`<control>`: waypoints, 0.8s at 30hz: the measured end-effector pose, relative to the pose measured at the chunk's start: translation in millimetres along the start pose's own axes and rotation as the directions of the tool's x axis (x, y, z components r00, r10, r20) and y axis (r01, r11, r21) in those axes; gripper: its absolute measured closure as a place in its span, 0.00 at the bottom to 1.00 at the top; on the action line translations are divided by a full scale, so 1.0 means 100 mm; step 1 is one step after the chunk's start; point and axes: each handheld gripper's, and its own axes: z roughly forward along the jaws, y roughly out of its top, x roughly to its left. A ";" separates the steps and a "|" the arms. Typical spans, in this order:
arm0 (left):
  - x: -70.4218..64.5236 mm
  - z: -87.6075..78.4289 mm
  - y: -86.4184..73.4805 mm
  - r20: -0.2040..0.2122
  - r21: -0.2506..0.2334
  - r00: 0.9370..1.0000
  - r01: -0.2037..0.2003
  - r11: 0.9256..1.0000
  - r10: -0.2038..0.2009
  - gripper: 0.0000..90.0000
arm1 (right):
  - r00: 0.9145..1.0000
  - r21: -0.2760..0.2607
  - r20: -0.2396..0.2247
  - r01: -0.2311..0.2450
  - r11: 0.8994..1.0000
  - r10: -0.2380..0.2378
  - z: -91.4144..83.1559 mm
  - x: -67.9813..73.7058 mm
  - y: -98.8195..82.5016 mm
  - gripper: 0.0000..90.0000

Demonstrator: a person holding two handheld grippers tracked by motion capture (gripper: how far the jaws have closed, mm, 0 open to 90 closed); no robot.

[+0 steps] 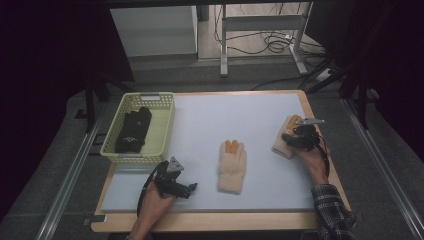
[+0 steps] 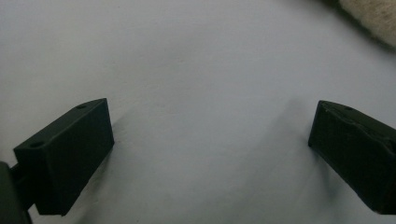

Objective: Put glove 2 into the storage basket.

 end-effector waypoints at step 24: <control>0.00 0.00 0.00 0.001 0.000 1.000 0.001 1.000 -0.001 0.00 | 0.981 -0.107 -0.191 -0.037 0.994 0.016 -0.62 0.39 0.08 0.71</control>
